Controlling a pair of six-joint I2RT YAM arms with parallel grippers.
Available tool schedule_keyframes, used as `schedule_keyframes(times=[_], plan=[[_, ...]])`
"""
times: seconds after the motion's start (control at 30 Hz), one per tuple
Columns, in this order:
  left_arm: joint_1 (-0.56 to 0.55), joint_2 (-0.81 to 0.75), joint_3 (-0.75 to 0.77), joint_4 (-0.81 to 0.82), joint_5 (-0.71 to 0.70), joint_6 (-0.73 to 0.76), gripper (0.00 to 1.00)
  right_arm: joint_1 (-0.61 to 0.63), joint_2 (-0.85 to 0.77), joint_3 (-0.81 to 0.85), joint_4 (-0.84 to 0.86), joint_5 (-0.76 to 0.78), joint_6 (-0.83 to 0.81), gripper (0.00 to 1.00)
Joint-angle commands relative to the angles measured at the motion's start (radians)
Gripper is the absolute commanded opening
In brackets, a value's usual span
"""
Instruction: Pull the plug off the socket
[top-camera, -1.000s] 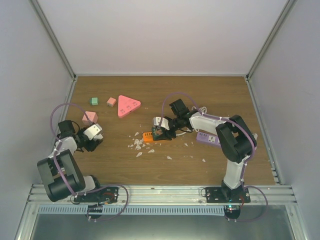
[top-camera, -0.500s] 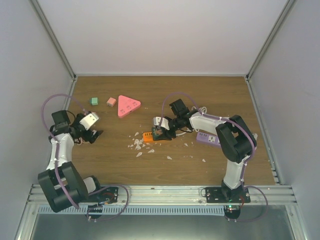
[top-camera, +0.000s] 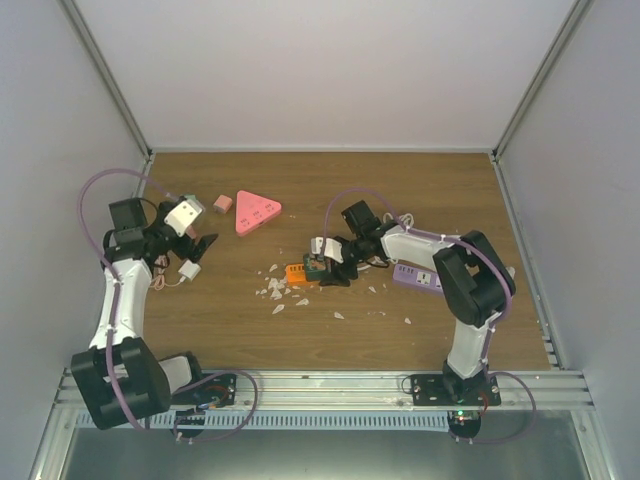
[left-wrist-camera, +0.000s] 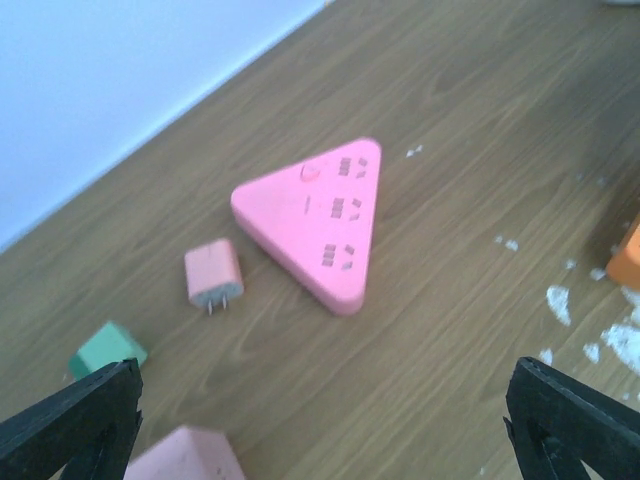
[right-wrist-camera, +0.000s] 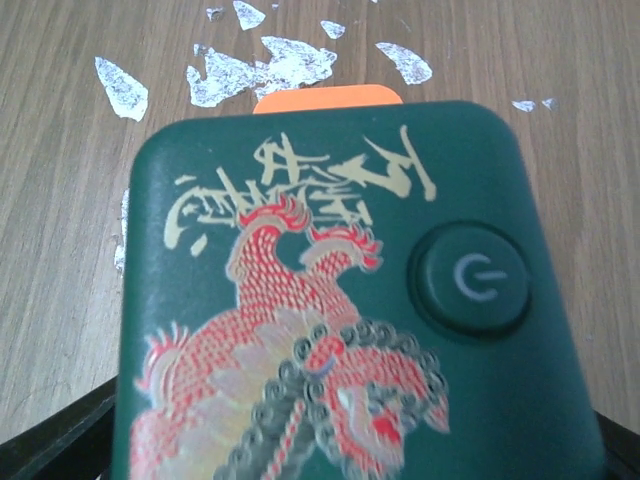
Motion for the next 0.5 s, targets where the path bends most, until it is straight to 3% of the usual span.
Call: schedule_keyframes(times=[0.0, 0.27, 0.47], plan=[[-0.082, 0.032, 0.072, 0.048, 0.041, -0.086, 0.99, -0.035, -0.054, -0.018, -0.013, 0.005, -0.007, 0.80], [-0.304, 0.152, 0.152, -0.051, 0.105, -0.048, 0.99, -0.115, -0.073, -0.034, -0.062, -0.053, -0.071, 0.80], [-0.520, 0.230, 0.108, 0.013, 0.076, -0.070, 0.99, -0.131, -0.058, -0.050, -0.076, -0.059, -0.101, 0.78]])
